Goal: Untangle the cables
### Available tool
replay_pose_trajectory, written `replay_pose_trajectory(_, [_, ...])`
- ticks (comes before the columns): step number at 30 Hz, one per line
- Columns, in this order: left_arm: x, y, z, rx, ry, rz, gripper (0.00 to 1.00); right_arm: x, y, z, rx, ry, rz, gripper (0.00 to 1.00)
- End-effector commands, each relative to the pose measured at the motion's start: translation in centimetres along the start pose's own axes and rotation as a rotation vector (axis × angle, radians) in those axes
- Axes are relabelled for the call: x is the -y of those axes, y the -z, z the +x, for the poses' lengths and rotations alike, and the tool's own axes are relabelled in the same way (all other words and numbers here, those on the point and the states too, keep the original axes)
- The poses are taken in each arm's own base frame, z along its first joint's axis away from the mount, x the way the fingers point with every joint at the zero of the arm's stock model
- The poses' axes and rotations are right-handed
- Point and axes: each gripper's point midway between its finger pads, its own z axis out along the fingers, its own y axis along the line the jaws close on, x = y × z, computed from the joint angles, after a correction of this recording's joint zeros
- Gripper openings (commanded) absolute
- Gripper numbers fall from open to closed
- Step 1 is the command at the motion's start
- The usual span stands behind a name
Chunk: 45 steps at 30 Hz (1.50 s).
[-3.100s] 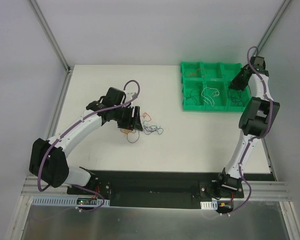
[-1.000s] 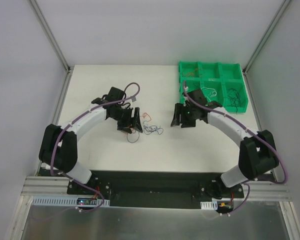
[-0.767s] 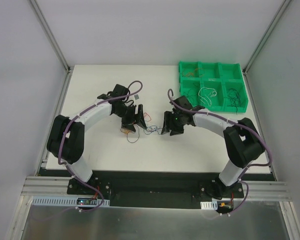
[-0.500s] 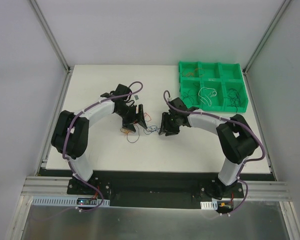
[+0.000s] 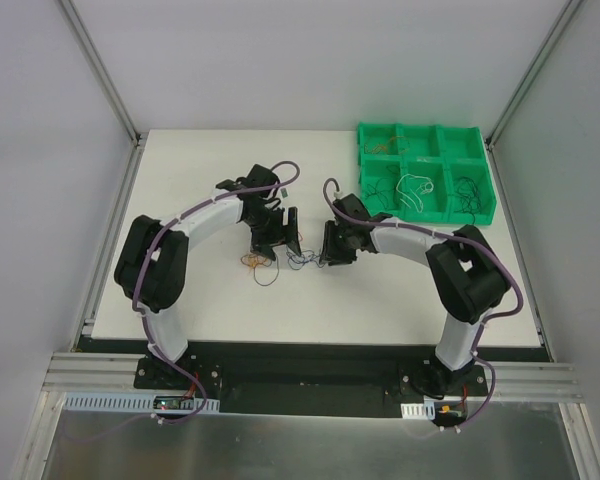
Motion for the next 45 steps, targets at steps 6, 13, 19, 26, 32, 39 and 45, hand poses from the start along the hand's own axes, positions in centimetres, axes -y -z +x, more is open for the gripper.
replay_pose_trajectory(6, [-0.2, -1.3, -0.4, -0.028, -0.005, -0.074, 0.72, -1.2, 0.4, -1.8, 0.045, 0.078, 0.012, 0.0])
replay_pose_trajectory(13, [0.2, -3.8, -1.4, -0.058, -0.027, -0.115, 0.73, -4.4, 6.4, -1.8, 0.091, 0.131, -0.104, 0.0])
replay_pose_trajectory(19, [-2.4, -6.7, -0.4, -0.136, -0.021, -0.197, 0.68, -6.5, 13.8, -3.4, 0.225, 0.142, -0.198, 0.0])
replay_pose_trajectory(26, [-5.2, -7.2, -0.2, -0.165, 0.016, -0.242, 0.58, -8.8, 29.8, -8.1, 0.576, 0.2, -0.341, 0.0])
replay_pose_trajectory(32, [-6.9, -6.8, 0.0, -0.162, 0.01, -0.282, 0.52, -10.8, 42.4, -11.2, 0.892, 0.261, -0.388, 0.0])
replay_pose_trajectory(39, [-8.3, -6.1, 0.8, -0.164, 0.003, -0.322, 0.51, -10.2, 53.0, -15.0, 1.178, 0.268, -0.298, 0.01])
replay_pose_trajectory(45, [-6.1, -3.9, 0.0, -0.103, -0.05, -0.255, 0.56, -8.1, 54.0, -17.0, 1.23, 0.254, -0.209, 0.0])
